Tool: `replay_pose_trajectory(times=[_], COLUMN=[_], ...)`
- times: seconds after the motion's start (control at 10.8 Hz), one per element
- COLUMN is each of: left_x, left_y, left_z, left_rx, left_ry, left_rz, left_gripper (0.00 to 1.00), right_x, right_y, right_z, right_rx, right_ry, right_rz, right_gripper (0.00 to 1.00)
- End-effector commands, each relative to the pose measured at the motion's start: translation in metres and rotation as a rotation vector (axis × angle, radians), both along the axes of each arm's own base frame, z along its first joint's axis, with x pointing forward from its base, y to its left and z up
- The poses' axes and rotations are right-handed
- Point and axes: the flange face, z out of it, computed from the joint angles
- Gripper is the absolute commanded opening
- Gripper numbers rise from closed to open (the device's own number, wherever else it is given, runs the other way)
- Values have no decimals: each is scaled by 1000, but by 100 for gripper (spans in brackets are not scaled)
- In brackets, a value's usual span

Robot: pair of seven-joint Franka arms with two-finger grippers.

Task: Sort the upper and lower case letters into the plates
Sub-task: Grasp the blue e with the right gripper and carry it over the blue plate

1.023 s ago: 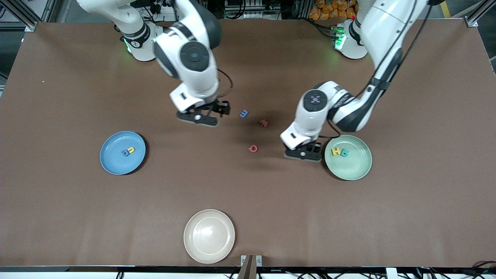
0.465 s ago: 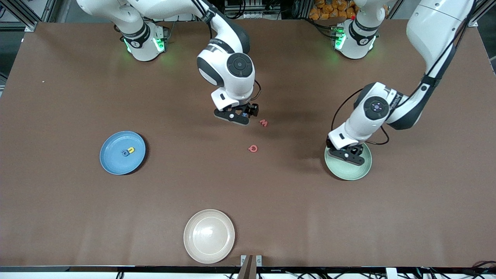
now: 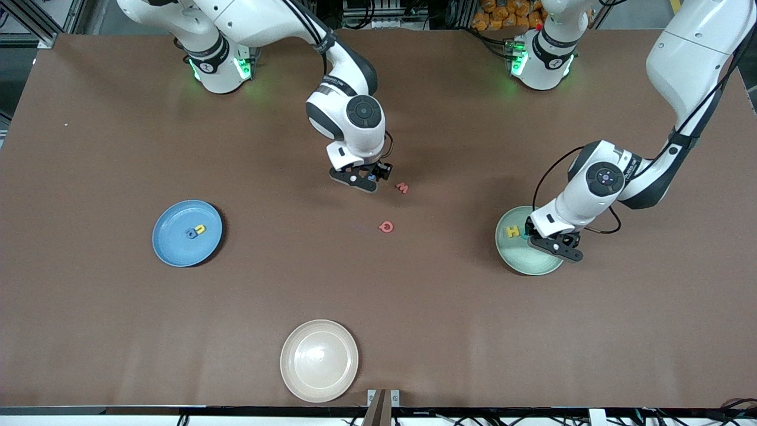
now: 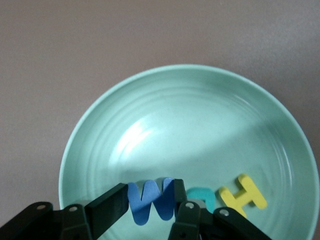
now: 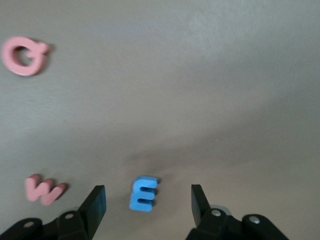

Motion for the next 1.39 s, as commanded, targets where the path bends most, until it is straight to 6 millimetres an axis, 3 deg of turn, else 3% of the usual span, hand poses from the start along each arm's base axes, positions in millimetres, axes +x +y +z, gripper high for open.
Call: replay_pose_trajectory(times=[0.0,0.28,0.56,0.84,0.93,1.02,1.12,1.3], left_x=[14,21,20,16,14,13,12,10], left_y=[-5,-6,-12,-27,-35,-38,-44,-57], left_z=[1,-4,-1,13,20,23,26,29], left_rx=[-10,-26,-26,3,7,10,3,-17], left_ry=[-24,-25,-27,-18,-14,-3,-5,-6], left_rz=[-56,-49,-41,-33,-45,-39,-31,26], left_gripper=[24,28,34,50,59,64,65,65], right_x=[-16,-17,-21,-24,-24,-22,-17,5], right_y=[-8,-5,3,9,9,8,4,-14], right_z=[-19,-30,-40,-46,-46,-45,-39,-15], right_rx=[38,48,55,58,58,58,55,43], right_ry=[-37,-36,-34,-33,-34,-35,-37,-45], right_rz=[-68,-111,-152,-175,-174,-177,-170,-134], right_gripper=[70,68,60,43,32,7,0,0])
